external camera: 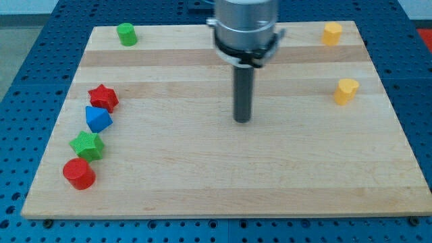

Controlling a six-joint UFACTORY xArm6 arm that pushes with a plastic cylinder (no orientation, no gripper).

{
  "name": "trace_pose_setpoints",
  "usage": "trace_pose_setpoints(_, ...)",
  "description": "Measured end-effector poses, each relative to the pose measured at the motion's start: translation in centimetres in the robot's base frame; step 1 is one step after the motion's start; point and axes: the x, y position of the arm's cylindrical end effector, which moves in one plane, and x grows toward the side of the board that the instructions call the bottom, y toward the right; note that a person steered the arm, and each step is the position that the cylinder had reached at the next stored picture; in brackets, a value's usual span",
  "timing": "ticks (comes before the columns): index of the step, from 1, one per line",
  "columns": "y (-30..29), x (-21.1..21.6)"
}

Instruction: Slide yellow heart towards left

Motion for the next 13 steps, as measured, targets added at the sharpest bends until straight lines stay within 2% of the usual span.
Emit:
trace_pose_setpoints(2,9.9,0.1)
trace_pose_setpoints(5,19.0,-2.5)
trace_pose_setpoints(7,18.5,-5.1)
trace_pose_setpoints(11,13.0,-10.2)
trace_pose_setpoints(13,9.9,-11.0)
